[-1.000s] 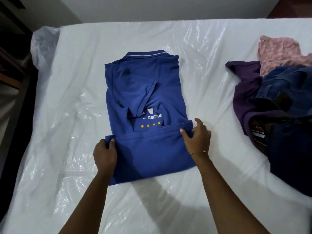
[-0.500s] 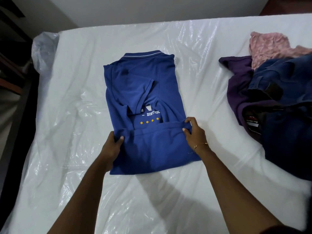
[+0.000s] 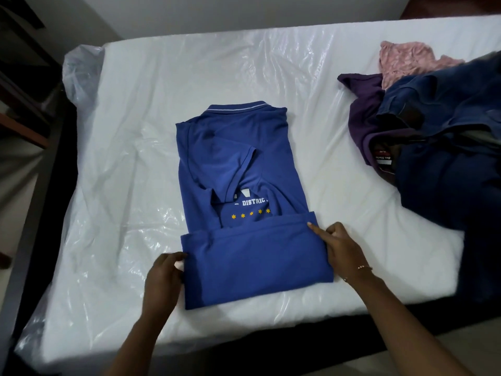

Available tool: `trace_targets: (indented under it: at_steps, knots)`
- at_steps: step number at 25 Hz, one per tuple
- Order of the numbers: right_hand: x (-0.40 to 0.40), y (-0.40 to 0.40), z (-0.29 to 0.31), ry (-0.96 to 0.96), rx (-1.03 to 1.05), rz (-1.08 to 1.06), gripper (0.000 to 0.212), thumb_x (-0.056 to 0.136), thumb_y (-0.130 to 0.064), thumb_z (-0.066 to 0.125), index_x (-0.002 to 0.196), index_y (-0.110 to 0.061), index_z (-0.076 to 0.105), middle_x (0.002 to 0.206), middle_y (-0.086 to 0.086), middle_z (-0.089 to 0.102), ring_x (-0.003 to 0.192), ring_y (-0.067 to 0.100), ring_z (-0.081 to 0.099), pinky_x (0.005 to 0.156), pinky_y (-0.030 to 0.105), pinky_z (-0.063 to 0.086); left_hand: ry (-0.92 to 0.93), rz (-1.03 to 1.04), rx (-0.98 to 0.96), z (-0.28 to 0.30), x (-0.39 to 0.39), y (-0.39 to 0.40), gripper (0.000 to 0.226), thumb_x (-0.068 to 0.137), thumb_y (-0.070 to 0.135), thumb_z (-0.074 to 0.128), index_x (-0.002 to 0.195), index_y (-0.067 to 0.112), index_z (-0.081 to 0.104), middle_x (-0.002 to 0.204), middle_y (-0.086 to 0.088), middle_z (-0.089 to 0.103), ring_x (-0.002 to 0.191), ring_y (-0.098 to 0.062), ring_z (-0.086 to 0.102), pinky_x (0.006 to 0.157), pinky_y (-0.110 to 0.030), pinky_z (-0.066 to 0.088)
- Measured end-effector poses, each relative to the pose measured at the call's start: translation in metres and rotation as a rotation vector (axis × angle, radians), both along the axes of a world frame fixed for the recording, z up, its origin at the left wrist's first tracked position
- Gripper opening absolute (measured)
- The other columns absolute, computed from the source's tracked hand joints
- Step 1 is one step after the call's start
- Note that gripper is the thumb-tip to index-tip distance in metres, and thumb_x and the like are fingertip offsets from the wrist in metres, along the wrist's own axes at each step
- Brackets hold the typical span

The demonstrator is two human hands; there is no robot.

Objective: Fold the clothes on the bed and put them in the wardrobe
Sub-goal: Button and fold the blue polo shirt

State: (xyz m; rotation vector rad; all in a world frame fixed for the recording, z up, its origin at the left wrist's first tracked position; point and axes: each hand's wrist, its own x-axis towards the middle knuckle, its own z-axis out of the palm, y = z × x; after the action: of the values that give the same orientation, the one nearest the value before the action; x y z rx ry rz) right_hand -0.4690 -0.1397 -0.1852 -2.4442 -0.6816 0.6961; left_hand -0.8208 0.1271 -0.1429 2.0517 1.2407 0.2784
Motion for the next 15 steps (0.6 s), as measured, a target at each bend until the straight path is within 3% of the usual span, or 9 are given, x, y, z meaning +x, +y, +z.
trace_targets:
  at_steps: [1,2,4,5,7,9,12,14,15]
  knots:
    - [0.001,0.001,0.004,-0.076,-0.038,0.012,0.028,0.123,-0.059,0.078,0.126,-0.031,0.076,0.104,-0.003,0.066,0.097,0.023,0.066,0.094,0.049,0.058,0.100,-0.144,0.170,-0.002,-0.005,0.004,0.056,0.087,-0.016,0.057,0.115,0.031,0.070,0.132,-0.006,0.060,0.090,-0.023,0.070,0.073,-0.036,0.055]
    - [0.005,0.003,0.003,-0.154,-0.083,0.070,0.037,0.122,-0.066,0.076,0.134,-0.031,0.073,0.117,-0.003,0.071,0.109,0.025,0.069,0.102,0.051,0.059,0.179,-0.282,0.321,-0.001,-0.004,0.008,0.060,0.083,-0.017,0.062,0.129,0.021,0.068,0.145,-0.007,0.052,0.107,-0.028,0.067,0.077,-0.036,0.056]
    - [0.006,0.000,-0.001,-0.172,-0.039,0.176,0.044,0.126,-0.046,0.078,0.169,-0.045,0.070,0.157,-0.001,0.069,0.134,0.032,0.067,0.115,0.057,0.069,0.194,-0.518,0.476,-0.007,0.000,0.018,0.088,0.071,-0.024,0.063,0.151,0.012,0.053,0.163,-0.009,0.036,0.142,-0.034,0.045,0.087,-0.038,0.056]
    - [0.005,-0.005,-0.011,-0.294,-0.045,0.272,0.065,0.123,-0.021,0.082,0.180,-0.047,0.066,0.175,0.001,0.062,0.136,0.036,0.065,0.108,0.062,0.078,0.172,-0.601,0.500,-0.009,0.002,0.023,0.101,0.066,-0.027,0.060,0.158,0.013,0.044,0.169,-0.007,0.029,0.153,-0.032,0.032,0.089,-0.038,0.056]
    - [0.017,-0.011,-0.043,-0.604,0.036,0.405,0.095,0.104,0.013,0.087,0.182,-0.038,0.070,0.190,0.003,0.058,0.117,0.035,0.066,0.073,0.054,0.084,0.161,-0.685,0.439,-0.018,0.003,0.037,0.115,0.067,-0.025,0.061,0.166,0.023,0.024,0.174,0.003,0.017,0.160,-0.020,0.015,0.086,-0.036,0.061]
    - [0.031,-0.010,-0.054,-0.644,0.087,0.411,0.080,0.104,0.012,0.086,0.174,-0.027,0.081,0.187,0.003,0.066,0.111,0.032,0.068,0.070,0.046,0.080,0.180,-0.744,0.347,-0.025,0.006,0.044,0.120,0.069,-0.016,0.070,0.167,0.028,0.016,0.175,0.005,0.010,0.161,-0.016,0.009,0.086,-0.034,0.061]
    - [0.044,0.000,-0.065,-0.809,0.156,0.536,0.048,0.118,-0.013,0.071,0.159,-0.026,0.092,0.171,-0.006,0.081,0.133,0.030,0.074,0.096,0.046,0.074,0.185,-0.821,0.359,-0.021,0.013,0.039,0.114,0.068,-0.017,0.065,0.165,0.030,0.028,0.175,0.002,0.009,0.161,-0.020,0.009,0.087,-0.026,0.053]
    - [0.048,0.013,-0.061,-0.705,0.229,0.477,0.039,0.116,-0.019,0.071,0.143,-0.024,0.100,0.147,-0.012,0.092,0.128,0.027,0.074,0.106,0.026,0.064,0.143,-0.787,0.337,-0.020,0.010,0.047,0.101,0.075,-0.010,0.058,0.162,0.035,0.034,0.173,0.010,0.017,0.159,-0.010,0.016,0.095,-0.018,0.046]
    - [0.055,0.020,-0.061,-0.567,0.232,0.360,0.033,0.115,-0.015,0.072,0.129,-0.021,0.101,0.126,-0.015,0.093,0.117,0.028,0.073,0.101,0.010,0.057,0.136,-0.751,0.270,-0.018,0.007,0.056,0.090,0.080,0.001,0.058,0.160,0.039,0.038,0.169,0.015,0.028,0.155,-0.005,0.026,0.098,-0.016,0.045]
